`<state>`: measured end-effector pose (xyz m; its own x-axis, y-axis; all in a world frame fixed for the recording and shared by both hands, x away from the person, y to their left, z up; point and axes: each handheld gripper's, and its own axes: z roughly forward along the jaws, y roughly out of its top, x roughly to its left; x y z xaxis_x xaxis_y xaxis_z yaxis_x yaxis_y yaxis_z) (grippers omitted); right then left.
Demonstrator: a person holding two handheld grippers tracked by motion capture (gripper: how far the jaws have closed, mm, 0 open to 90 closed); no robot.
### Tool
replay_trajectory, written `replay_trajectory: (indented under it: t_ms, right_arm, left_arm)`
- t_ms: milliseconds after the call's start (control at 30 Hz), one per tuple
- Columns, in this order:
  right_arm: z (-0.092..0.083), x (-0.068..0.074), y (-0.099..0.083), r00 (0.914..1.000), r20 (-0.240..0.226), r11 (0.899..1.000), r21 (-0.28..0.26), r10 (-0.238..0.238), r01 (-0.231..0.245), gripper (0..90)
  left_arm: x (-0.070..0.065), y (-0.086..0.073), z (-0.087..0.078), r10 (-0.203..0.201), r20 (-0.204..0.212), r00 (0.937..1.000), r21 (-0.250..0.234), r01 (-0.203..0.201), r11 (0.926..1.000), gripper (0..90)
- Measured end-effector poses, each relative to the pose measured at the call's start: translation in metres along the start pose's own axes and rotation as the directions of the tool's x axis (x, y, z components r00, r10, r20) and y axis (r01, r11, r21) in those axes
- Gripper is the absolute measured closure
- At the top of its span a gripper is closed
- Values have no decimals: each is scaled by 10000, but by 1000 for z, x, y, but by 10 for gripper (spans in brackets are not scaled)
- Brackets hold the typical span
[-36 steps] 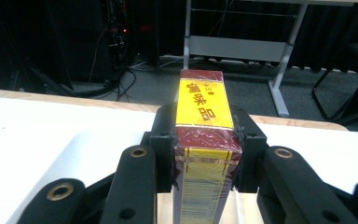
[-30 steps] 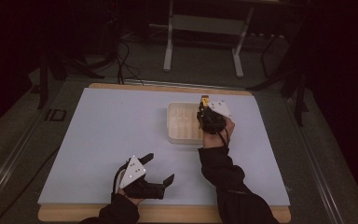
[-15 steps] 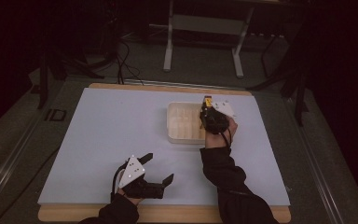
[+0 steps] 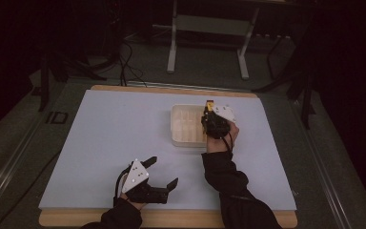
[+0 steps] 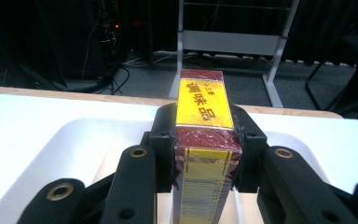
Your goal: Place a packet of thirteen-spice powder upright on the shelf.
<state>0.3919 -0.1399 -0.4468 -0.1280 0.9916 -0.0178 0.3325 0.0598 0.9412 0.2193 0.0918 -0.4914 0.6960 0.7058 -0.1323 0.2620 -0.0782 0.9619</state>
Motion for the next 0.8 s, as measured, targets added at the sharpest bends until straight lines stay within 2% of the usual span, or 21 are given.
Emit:
replay_trajectory:
  t_ms: [233, 433, 800]
  right_arm:
    - [8, 4, -4, 9998, 181, 10000, 56, -40, 39, 674]
    - [16, 3, -10, 9996, 251, 9996, 222, 150, -155, 673]
    - [17, 3, -24, 9997, 181, 9983, 552, 162, -171, 673]
  left_arm:
    - [0, 0, 0, -46, 30, 10000, -35, 46, 10000, 21]
    - [0, 0, 0, -47, 29, 10000, -2, 47, 10000, 21]
    - [0, -1, 2, -87, 48, 10000, 16, 87, 10000, 21]
